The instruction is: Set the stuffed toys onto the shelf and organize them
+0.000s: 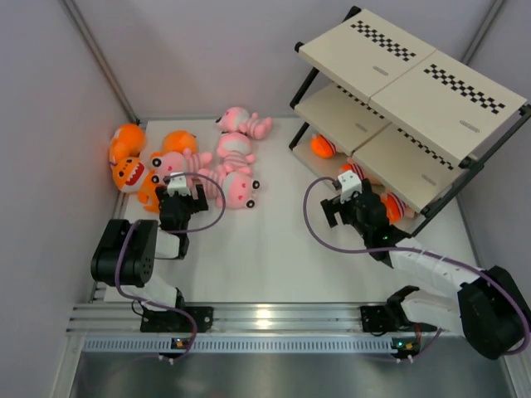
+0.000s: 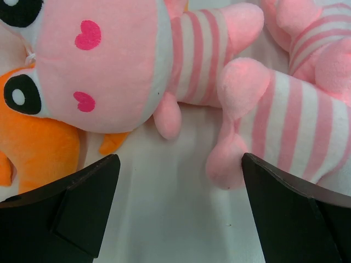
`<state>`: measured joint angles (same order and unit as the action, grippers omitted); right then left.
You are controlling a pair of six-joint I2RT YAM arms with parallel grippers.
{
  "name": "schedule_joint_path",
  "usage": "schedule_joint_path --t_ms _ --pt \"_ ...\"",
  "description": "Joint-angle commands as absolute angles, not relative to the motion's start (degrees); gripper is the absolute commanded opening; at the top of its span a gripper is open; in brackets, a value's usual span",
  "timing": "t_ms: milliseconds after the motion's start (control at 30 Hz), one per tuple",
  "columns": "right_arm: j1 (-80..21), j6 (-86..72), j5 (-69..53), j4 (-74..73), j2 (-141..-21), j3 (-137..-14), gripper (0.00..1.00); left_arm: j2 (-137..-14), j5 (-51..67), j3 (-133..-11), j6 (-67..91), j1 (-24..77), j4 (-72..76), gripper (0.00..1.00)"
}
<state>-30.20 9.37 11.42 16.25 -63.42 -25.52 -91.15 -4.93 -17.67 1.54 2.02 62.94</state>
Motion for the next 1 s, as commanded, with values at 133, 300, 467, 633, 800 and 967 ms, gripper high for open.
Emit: schedule_joint_path --t_ms 133,300,467,633,800,967 --pt "-30.2 7.2 6.2 8.7 -61.1 -33.4 0.99 -90.8 -4.0 -17.4 1.7 1.7 65.6 0.99" --pt "-32.3 4.0 5.7 2.2 -59.9 -39.4 0.99 -84.4 -3.7 -25.8 2.8 1.2 47.7 0.99" --pt "-35.1 1.8 0.6 2.8 -58.1 -41.6 0.99 -83.1 5.3 -47.6 -9.7 -1.2 4.9 0.94" --pt "-39.4 2.5 1.0 1.8 -58.5 -45.0 0.99 -76.3 30.5 -53.8 -25.1 -1.2 -24.3 0.97" --pt "-41.7 3.0 0.4 1.9 -59.4 -45.8 0.99 -81.3 20.8 -64.2 -26.5 1.8 -29.5 0.95" --pt "-42.9 3.3 -1.2 1.7 -59.8 -45.8 0.99 -87.8 17.4 -71.0 -28.4 4.4 -31.5 0.9"
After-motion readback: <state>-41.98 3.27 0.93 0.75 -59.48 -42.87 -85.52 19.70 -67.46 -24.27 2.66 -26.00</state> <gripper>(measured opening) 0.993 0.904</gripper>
